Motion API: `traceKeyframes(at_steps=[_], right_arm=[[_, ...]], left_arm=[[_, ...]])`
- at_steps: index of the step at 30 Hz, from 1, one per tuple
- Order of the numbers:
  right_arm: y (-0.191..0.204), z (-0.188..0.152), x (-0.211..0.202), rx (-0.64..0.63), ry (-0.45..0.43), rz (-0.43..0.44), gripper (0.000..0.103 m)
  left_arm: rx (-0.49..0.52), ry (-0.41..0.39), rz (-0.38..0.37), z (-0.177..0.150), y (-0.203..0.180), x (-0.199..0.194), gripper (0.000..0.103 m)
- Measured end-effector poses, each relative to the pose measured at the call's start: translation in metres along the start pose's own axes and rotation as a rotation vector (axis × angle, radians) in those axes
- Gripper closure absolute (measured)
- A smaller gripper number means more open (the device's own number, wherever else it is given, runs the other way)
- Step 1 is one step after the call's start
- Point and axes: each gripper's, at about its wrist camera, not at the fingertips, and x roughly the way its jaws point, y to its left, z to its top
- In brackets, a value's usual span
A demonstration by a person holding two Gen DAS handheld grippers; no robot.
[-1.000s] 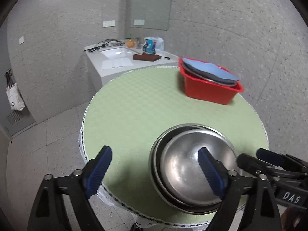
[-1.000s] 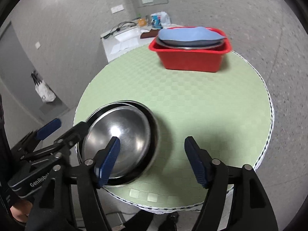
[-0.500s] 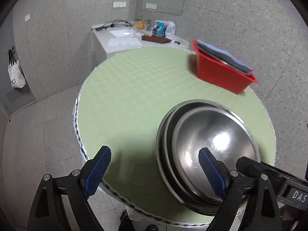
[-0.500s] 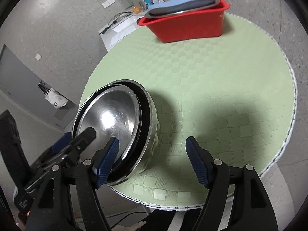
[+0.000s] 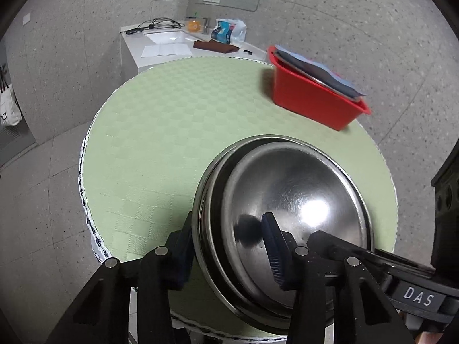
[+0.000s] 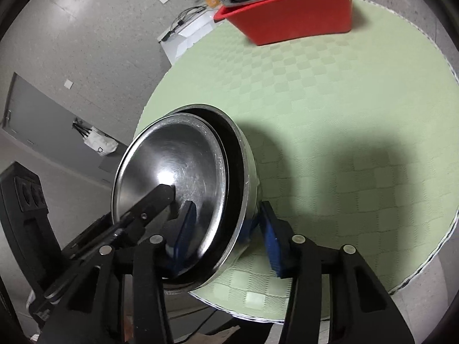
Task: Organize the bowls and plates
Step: 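Grasp the nested steel bowl stack rim with both grippers and lift it, then carry the bowl stack over the red basin and lower it onto the blue plate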
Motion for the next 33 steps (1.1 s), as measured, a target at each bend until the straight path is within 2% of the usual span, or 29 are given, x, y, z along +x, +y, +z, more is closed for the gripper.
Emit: traceKeyframes(at_steps=[4, 9, 13, 17, 21, 24, 28, 33], right_arm=[[-0.008, -0.001, -0.007, 0.006, -0.017, -0.013, 0.067], [-0.014, 0.009, -0.031, 0.016, -0.085, -0.013, 0.068], [-0.019, 0.020, -0.053, 0.040, -0.131, -0.008, 0.069], [-0.022, 0.047, -0.082, 0.048, -0.197, -0.026, 0.069], [-0.021, 0.086, -0.102, 0.052, -0.257, -0.050, 0.069], [-0.018, 0.120, -0.114, 0.050, -0.304, -0.086, 0.069], [-0.020, 0.168, -0.119, 0.044, -0.352, -0.128, 0.069], [-0.029, 0.218, -0.103, 0.063, -0.361, -0.177, 0.069]], left_arm=[[0.014, -0.030, -0.004, -0.001, -0.009, -0.009, 0.067], [0.027, -0.058, -0.034, 0.003, -0.028, -0.016, 0.068], [0.051, -0.088, -0.084, 0.022, -0.045, -0.024, 0.069], [0.084, -0.127, -0.141, 0.061, -0.062, -0.029, 0.069], [0.103, -0.160, -0.209, 0.104, -0.070, -0.024, 0.070], [0.127, -0.186, -0.232, 0.140, -0.076, -0.014, 0.070], [0.143, -0.200, -0.266, 0.189, -0.079, 0.011, 0.070], [0.160, -0.158, -0.269, 0.237, -0.085, 0.064, 0.071]])
